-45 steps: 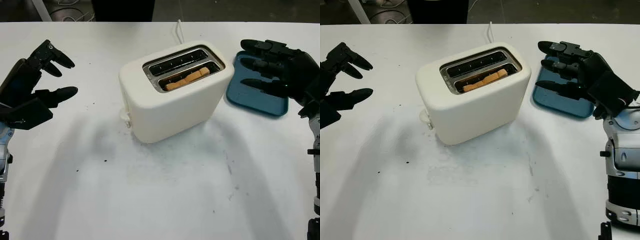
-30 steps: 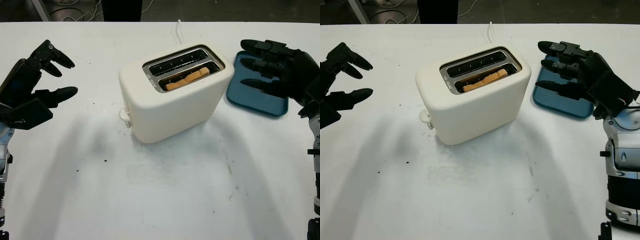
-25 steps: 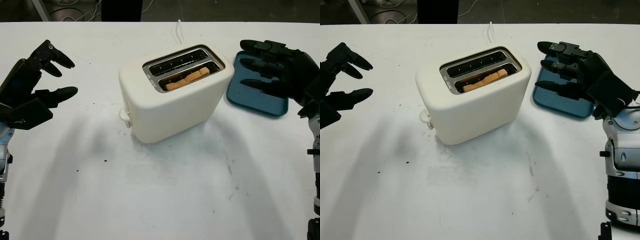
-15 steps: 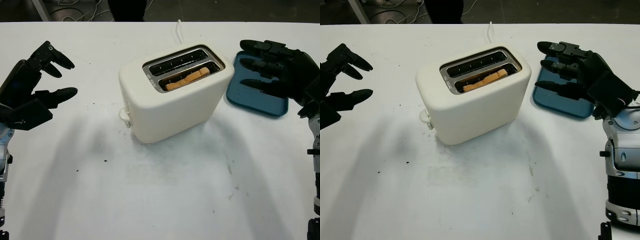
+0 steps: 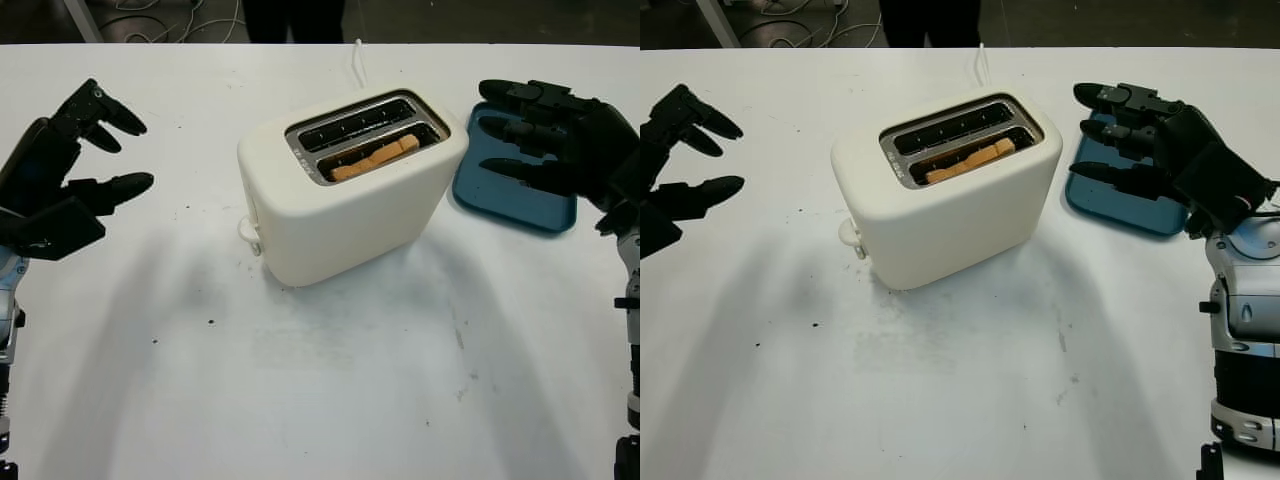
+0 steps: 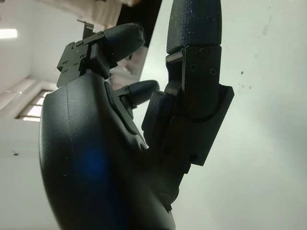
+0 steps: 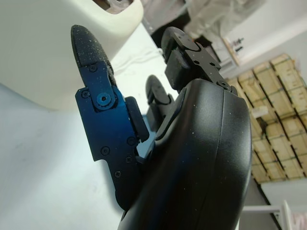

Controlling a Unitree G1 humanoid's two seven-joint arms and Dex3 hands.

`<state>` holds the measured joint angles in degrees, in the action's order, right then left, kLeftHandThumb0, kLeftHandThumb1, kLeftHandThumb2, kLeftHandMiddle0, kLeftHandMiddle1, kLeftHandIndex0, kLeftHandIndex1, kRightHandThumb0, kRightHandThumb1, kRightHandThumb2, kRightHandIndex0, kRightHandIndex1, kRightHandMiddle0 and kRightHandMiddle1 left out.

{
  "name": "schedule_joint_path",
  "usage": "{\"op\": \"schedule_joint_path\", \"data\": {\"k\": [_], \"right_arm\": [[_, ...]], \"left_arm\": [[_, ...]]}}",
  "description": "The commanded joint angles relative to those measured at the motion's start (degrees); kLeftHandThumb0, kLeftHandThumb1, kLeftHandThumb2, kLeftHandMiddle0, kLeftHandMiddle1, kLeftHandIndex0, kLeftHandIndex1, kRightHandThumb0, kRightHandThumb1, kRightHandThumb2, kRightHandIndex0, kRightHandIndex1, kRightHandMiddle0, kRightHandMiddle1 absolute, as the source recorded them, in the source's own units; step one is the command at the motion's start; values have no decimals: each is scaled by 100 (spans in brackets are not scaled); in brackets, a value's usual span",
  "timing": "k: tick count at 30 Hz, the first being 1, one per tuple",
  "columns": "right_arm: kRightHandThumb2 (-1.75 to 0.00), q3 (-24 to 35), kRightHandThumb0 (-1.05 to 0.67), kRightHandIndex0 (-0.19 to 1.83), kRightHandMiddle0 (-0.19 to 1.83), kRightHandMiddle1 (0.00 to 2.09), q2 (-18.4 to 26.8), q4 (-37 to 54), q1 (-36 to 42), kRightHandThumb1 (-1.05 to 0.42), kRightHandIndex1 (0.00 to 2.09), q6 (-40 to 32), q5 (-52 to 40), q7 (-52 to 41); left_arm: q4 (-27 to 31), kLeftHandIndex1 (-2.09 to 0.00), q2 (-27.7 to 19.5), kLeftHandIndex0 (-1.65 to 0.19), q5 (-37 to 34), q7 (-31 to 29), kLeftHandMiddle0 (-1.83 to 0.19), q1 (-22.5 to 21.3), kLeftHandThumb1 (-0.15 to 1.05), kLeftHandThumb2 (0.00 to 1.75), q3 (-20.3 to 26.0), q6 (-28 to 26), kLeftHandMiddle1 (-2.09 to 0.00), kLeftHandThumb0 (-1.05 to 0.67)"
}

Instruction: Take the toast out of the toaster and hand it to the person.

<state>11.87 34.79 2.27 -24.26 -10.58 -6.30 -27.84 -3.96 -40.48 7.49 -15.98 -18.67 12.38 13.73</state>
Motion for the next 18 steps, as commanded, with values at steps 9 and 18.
{"op": "schedule_joint_path", "data": {"k": [9, 18], "right_arm": [[0, 17, -62, 48, 45, 0, 17, 109, 36, -81, 0, 0, -41, 20], [0, 8, -64, 49, 46, 0, 1, 119, 48, -81, 0, 39, -9, 52]], "left_arm": [[-40, -155, -8, 0, 40, 39, 0, 57, 92, 42, 10, 130, -172, -105], [-4, -155, -21, 0, 95, 90, 0, 70, 92, 44, 32, 59, -173, -105]]}}
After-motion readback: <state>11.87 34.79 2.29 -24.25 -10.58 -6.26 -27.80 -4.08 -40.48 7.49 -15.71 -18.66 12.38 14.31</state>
